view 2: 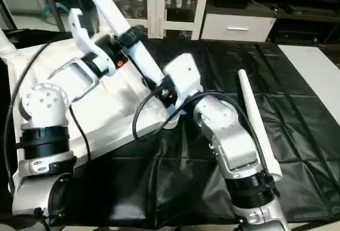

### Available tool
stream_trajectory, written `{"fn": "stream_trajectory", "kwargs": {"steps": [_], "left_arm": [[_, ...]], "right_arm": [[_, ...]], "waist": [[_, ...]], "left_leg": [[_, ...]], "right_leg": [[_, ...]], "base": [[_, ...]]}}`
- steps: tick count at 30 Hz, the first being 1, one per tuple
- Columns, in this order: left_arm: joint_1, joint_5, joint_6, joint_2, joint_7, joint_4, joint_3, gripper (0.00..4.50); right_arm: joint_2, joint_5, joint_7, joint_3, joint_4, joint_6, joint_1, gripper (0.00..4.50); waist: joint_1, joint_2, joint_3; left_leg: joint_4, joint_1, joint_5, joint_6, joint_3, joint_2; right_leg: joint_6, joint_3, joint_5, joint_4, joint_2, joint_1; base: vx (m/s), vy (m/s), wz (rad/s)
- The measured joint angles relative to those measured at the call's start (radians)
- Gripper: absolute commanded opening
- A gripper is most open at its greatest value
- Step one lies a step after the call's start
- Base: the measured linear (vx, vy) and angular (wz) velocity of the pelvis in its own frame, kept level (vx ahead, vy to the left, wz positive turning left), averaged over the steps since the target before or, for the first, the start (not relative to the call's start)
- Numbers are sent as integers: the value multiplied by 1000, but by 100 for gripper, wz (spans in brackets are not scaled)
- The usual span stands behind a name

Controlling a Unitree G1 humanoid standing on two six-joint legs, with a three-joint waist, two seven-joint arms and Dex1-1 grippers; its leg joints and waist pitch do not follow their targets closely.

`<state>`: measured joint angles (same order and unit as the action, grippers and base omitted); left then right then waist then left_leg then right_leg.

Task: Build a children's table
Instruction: Pick table leg

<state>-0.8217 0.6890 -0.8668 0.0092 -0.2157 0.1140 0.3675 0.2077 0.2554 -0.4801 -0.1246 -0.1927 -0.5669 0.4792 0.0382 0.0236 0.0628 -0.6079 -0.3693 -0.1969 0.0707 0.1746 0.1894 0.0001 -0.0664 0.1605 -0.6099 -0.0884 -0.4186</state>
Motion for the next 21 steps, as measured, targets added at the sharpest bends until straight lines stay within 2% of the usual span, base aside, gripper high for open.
{"fn": "stream_trajectory", "kwargs": {"steps": [3,4,7,10,15,21], "left_arm": [[0,-10,-3,47,-29,0,-13,179],[3,-13,-13,74,-65,-1,-35,179],[31,-17,-33,136,-149,-33,-106,179],[37,-15,-64,155,-196,-58,-152,179],[37,1,-83,180,-253,-82,-193,179],[37,4,-85,198,-301,-90,-223,179]], "right_arm": [[61,118,-87,68,-43,-93,3,338],[105,173,-140,96,-43,-146,9,357],[206,257,-231,180,-14,-252,41,375],[264,314,-294,239,58,-336,82,378],[304,382,-378,220,81,-407,83,378],[345,429,-457,144,32,-486,82,378]], "waist": [[6,0,0],[8,0,0],[16,0,0],[18,0,0],[17,0,0],[20,0,0]], "left_leg": [[0,1,0,0,0,0],[-1,0,0,0,0,0],[-1,1,0,0,0,0],[-2,2,0,0,0,1],[-2,2,0,0,0,1],[-3,2,0,0,0,1]], "right_leg": [[0,0,0,0,0,1],[0,0,0,0,0,1],[-1,0,0,-1,0,1],[-1,0,-1,-2,0,2],[-1,0,-1,-2,0,2],[-1,0,-1,-2,0,2]], "base": [[0,0,0],[0,0,0],[0,0,0],[0,0,0],[0,0,0],[0,0,0]]}}
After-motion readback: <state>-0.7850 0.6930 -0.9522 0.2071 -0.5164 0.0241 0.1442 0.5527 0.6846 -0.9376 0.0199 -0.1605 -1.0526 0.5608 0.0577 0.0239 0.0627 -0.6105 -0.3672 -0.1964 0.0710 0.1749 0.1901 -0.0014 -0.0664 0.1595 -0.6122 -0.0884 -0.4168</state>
